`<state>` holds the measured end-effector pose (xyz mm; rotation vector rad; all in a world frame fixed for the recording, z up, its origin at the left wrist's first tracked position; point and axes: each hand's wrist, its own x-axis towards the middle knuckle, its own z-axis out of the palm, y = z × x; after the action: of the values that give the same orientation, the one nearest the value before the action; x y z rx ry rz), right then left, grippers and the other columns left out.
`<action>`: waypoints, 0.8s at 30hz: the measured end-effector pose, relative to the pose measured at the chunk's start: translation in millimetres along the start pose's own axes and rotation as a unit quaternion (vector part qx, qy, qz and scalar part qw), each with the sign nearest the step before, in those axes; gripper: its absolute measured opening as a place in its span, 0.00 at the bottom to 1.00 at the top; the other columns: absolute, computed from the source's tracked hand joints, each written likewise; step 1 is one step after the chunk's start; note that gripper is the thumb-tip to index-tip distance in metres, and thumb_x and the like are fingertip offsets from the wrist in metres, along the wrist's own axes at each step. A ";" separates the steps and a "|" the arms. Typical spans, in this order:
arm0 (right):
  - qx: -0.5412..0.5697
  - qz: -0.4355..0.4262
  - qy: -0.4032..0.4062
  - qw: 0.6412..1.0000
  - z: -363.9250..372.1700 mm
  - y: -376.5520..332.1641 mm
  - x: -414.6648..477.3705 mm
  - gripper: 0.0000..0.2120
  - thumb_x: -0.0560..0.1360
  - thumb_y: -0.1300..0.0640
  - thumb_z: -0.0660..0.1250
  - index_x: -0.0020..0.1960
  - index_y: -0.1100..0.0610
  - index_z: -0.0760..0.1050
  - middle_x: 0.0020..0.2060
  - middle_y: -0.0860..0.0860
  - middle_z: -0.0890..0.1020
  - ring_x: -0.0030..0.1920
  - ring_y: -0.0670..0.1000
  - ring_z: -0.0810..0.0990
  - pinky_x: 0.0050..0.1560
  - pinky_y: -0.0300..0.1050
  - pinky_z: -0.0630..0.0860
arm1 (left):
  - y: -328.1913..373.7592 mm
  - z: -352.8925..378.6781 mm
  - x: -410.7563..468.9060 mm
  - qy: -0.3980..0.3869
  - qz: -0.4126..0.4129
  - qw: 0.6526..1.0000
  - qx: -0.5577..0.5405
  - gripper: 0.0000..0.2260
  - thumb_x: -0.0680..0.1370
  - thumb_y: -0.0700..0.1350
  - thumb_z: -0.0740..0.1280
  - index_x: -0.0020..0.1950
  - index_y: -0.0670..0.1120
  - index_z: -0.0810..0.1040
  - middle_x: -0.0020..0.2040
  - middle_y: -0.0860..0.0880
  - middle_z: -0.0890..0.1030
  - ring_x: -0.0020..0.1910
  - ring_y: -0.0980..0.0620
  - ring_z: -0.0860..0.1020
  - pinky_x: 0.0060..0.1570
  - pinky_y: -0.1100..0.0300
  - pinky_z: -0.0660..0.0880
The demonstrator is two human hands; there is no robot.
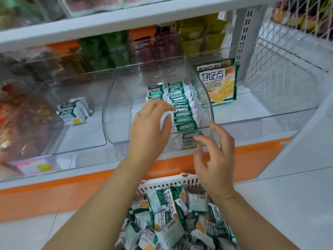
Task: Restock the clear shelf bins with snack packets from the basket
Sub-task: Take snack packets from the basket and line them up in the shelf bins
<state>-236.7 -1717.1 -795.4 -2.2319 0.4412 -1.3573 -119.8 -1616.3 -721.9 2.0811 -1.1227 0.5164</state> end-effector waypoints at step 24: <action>-0.156 0.092 -0.690 0.701 32.9 18.8 -116.7 0.25 0.79 0.57 0.60 0.75 0.55 0.60 0.77 0.50 0.44 0.75 0.55 0.57 0.67 0.51 0.68 | -68.9 42.3 -217.6 -0.606 -0.212 0.766 0.016 0.20 0.82 0.51 0.57 0.74 0.51 0.64 0.73 0.47 0.66 0.68 0.46 0.69 0.66 0.50 0.68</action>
<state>-260.8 -1665.8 -904.3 -2.6227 0.2733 0.7338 -179.6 -1500.5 -914.0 2.5644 -1.1451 -1.2361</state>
